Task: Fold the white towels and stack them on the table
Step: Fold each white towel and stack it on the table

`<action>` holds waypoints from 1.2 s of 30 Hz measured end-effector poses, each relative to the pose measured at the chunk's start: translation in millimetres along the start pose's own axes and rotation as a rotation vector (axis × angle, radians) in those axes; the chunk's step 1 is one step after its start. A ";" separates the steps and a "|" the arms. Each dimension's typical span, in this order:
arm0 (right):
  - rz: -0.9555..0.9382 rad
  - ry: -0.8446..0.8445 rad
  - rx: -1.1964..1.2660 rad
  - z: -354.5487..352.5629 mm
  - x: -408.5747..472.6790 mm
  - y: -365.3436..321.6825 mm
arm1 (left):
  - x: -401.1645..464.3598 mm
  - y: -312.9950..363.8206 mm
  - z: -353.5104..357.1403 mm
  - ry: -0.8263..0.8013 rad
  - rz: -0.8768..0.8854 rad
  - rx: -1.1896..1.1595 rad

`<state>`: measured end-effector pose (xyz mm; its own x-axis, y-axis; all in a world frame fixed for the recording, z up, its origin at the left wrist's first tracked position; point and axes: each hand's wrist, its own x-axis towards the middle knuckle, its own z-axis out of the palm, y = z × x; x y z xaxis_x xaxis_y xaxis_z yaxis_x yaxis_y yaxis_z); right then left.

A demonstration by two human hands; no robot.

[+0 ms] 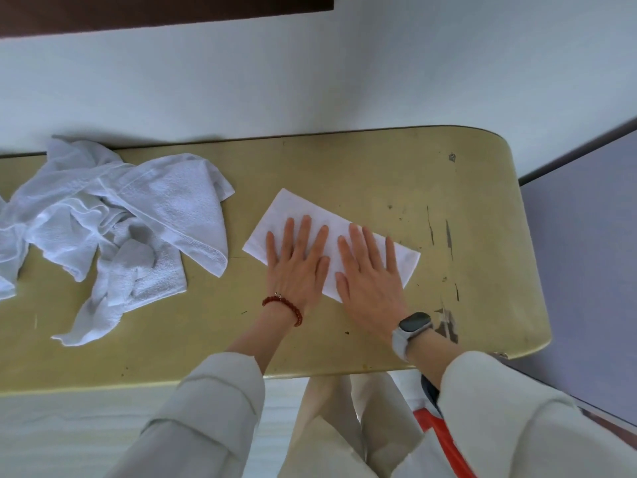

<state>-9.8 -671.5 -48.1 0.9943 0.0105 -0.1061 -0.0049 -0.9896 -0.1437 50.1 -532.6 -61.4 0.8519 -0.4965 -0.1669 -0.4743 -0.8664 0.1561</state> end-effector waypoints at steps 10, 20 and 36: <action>-0.095 -0.042 -0.030 5.8 -38.2 40.7 | 21.9 -23.5 -6.9 -0.140 0.213 0.154; -0.316 0.086 0.168 -12.9 -62.7 58.0 | -25.2 -0.8 -16.5 0.323 0.180 -0.127; -0.408 -0.017 0.117 -18.3 -45.9 61.6 | -75.6 31.0 -3.6 0.079 0.014 -0.092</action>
<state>-53.8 -735.6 -34.1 0.9152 0.4015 -0.0333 0.3759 -0.8808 -0.2878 -28.2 -521.7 -40.4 0.8616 -0.4999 -0.0877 -0.4672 -0.8488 0.2476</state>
